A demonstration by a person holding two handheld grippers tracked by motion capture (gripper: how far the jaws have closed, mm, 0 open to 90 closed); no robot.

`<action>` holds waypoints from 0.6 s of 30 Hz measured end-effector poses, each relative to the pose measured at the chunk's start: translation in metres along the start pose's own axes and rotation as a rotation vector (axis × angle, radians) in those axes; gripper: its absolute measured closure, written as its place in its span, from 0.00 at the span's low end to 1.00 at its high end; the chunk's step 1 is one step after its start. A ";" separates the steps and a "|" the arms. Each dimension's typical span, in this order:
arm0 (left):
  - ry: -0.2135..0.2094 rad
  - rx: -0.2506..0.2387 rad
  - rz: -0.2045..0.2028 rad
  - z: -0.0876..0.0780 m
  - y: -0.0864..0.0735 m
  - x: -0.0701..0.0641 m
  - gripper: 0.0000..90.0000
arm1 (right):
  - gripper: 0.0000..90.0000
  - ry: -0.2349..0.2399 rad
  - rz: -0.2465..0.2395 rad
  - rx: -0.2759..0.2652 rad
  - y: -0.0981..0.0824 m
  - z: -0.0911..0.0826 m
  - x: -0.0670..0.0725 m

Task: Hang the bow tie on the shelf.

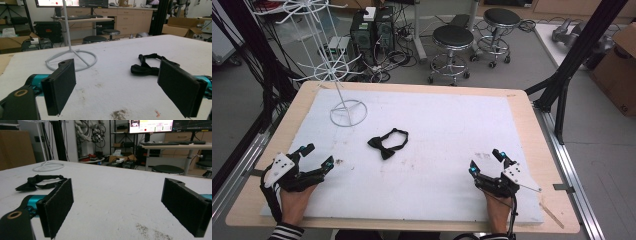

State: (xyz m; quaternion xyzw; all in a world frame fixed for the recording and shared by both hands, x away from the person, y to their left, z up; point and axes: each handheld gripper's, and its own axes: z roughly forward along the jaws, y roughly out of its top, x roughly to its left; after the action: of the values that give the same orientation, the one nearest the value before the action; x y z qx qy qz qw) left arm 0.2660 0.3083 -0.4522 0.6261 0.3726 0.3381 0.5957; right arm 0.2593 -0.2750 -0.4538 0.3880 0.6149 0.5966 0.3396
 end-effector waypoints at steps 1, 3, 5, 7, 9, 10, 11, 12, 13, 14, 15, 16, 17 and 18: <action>0.001 0.002 0.000 0.000 0.000 0.000 0.17 | 0.11 0.000 0.001 -0.003 0.000 0.000 0.000; 0.001 0.000 0.001 0.000 0.000 0.000 0.17 | 0.11 0.003 -0.002 -0.002 0.000 0.000 0.000; 0.010 0.003 -0.001 0.000 0.000 0.000 0.17 | 0.11 0.003 -0.010 -0.007 0.000 0.000 0.000; 0.022 0.010 0.001 0.000 0.000 0.000 0.17 | 0.11 0.001 -0.013 -0.008 0.000 0.000 0.000; 0.033 0.014 0.001 0.001 0.001 -0.001 0.17 | 0.11 0.000 -0.007 -0.012 0.000 -0.001 0.001; 0.040 0.022 0.004 0.002 0.001 -0.002 0.17 | 0.11 -0.003 -0.014 -0.018 0.000 -0.001 0.000; 0.057 0.038 0.017 0.003 0.001 -0.003 0.17 | 0.11 -0.001 -0.008 -0.013 0.000 -0.001 0.000; 0.057 0.038 0.017 0.003 0.001 -0.003 0.17 | 0.11 -0.001 -0.008 -0.013 0.000 -0.001 0.000; 0.059 0.043 0.025 0.004 0.002 -0.004 0.17 | 0.11 -0.002 -0.007 -0.015 0.000 -0.001 0.000; 0.054 0.049 0.034 0.005 0.002 -0.005 0.17 | 0.11 -0.002 -0.007 -0.015 0.000 -0.001 0.000; 0.053 0.059 0.040 0.005 0.002 -0.005 0.17 | 0.11 -0.004 -0.008 -0.013 0.000 -0.001 0.000; 0.052 0.067 0.042 0.006 0.003 -0.005 0.17 | 0.11 -0.004 -0.008 -0.013 0.000 -0.001 0.000; 0.051 0.075 0.044 0.007 0.003 -0.005 0.17 | 0.11 -0.003 -0.011 -0.013 0.000 0.000 0.000; 0.051 0.079 0.047 0.007 0.003 -0.005 0.17 | 0.11 -0.003 -0.012 -0.014 0.000 0.000 0.000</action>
State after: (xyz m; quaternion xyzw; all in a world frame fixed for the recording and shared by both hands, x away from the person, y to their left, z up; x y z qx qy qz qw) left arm 0.2699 0.2999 -0.4495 0.6490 0.3860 0.3527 0.5526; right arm 0.2590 -0.2756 -0.4540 0.3829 0.6127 0.5982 0.3466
